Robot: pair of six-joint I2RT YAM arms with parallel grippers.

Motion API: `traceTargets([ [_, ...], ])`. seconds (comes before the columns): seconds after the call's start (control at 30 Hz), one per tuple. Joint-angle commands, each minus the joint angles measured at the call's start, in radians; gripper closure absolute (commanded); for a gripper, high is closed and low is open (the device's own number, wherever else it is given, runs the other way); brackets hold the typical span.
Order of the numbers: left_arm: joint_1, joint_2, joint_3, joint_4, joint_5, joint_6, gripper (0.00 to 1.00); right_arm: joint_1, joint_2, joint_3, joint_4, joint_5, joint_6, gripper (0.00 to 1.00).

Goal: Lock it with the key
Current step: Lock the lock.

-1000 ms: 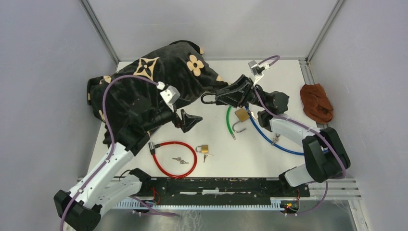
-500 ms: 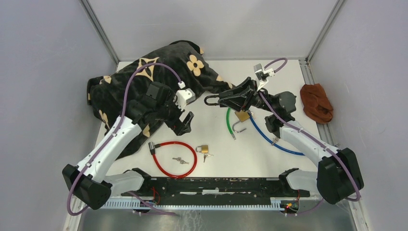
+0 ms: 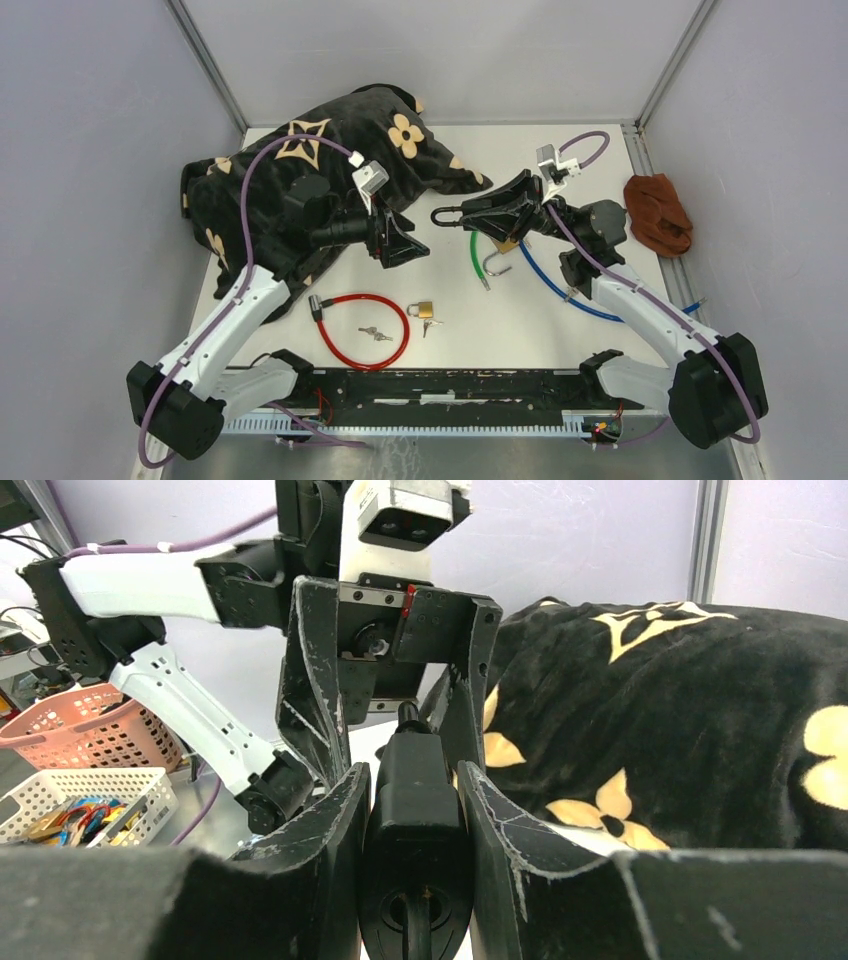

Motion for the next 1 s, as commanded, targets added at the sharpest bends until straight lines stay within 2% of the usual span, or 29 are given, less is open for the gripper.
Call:
traceTargets([
  [0.0,0.004,-0.001,-0.081,0.584,0.208,-0.294,0.12,0.004,-0.032,-0.003,0.175,0.014,0.047,1.0],
  [0.07,0.005,-0.006,-0.131,0.814,0.197,-0.38,0.16,0.008,-0.023,-0.008,0.236,0.01,0.089,1.0],
  [0.13,0.003,-0.011,-0.163,0.902,0.162,-0.395,0.2,0.01,-0.015,-0.011,0.287,0.013,0.128,1.0],
  [0.33,-0.044,-0.01,-0.197,0.915,0.127,-0.365,0.36,0.032,0.004,-0.009,0.318,0.021,0.149,1.0],
  [0.47,-0.057,-0.007,-0.192,0.942,0.125,-0.374,0.34,0.042,0.006,-0.009,0.316,0.026,0.137,1.0],
  [0.53,-0.056,-0.011,-0.198,0.952,0.11,-0.386,0.36,0.045,0.009,-0.004,0.305,0.024,0.129,1.0],
  [0.63,-0.06,-0.011,-0.208,0.962,0.095,-0.398,0.52,0.052,0.016,0.003,0.294,0.024,0.122,1.0],
  [0.67,-0.06,-0.012,-0.208,0.961,0.095,-0.398,0.64,0.054,0.019,0.003,0.295,0.024,0.122,1.0],
  [0.77,-0.062,-0.008,-0.207,0.951,0.095,-0.401,0.83,0.063,0.022,0.007,0.293,0.024,0.12,1.0],
  [0.87,-0.072,-0.004,-0.201,0.952,0.085,-0.395,0.96,0.075,0.027,0.012,0.267,0.02,0.097,1.0],
  [0.97,-0.078,0.003,-0.192,0.952,0.062,-0.375,0.98,0.098,0.046,0.016,0.254,0.008,0.086,1.0],
])
